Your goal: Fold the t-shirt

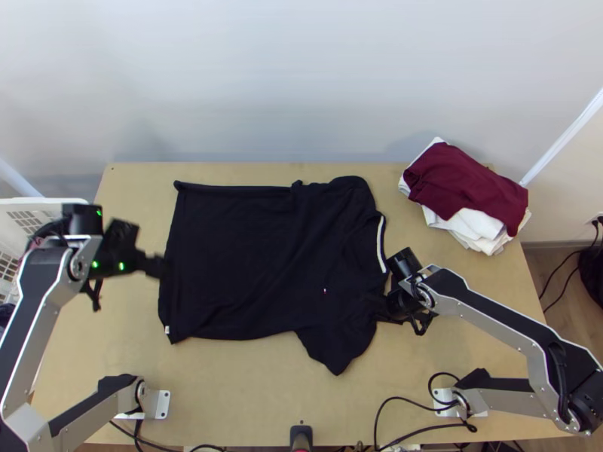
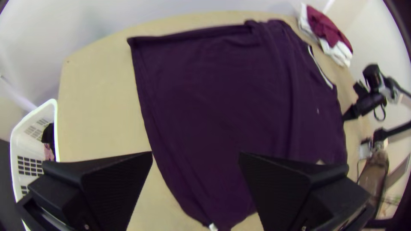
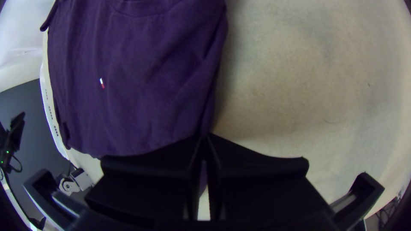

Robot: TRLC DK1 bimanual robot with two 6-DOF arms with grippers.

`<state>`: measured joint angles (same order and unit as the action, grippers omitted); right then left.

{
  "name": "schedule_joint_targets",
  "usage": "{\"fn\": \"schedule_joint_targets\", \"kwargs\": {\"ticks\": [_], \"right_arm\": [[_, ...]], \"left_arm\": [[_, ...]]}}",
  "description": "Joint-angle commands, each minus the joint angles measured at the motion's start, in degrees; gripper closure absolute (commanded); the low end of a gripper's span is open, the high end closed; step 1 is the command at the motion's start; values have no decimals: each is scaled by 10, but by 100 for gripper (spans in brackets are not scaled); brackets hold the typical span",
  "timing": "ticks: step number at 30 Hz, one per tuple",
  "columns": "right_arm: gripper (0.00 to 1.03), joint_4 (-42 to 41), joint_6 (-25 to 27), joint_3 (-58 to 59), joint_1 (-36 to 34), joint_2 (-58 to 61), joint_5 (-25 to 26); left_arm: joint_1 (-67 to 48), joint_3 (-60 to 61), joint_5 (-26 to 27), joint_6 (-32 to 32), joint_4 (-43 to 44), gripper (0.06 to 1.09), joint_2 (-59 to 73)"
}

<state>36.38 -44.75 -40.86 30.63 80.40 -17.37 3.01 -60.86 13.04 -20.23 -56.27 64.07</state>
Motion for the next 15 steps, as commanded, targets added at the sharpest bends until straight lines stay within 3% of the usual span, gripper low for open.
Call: {"fn": "schedule_joint_targets", "kwargs": {"ticks": [1, 5, 8, 15], "right_arm": [[100, -3, 1, 19, 3, -3, 8], [100, -3, 1, 19, 0, -3, 13], [100, -4, 1, 19, -1, -3, 13], [100, -5, -2, 18, 0, -5, 15]], "left_arm": [[9, 38, -5, -157, -71, 11, -42], [8, 63, -33, -270, -181, 11, -91], [8, 90, -66, -316, -231, 11, -105], [-18, 174, -71, -311, -162, 11, -113]]}}
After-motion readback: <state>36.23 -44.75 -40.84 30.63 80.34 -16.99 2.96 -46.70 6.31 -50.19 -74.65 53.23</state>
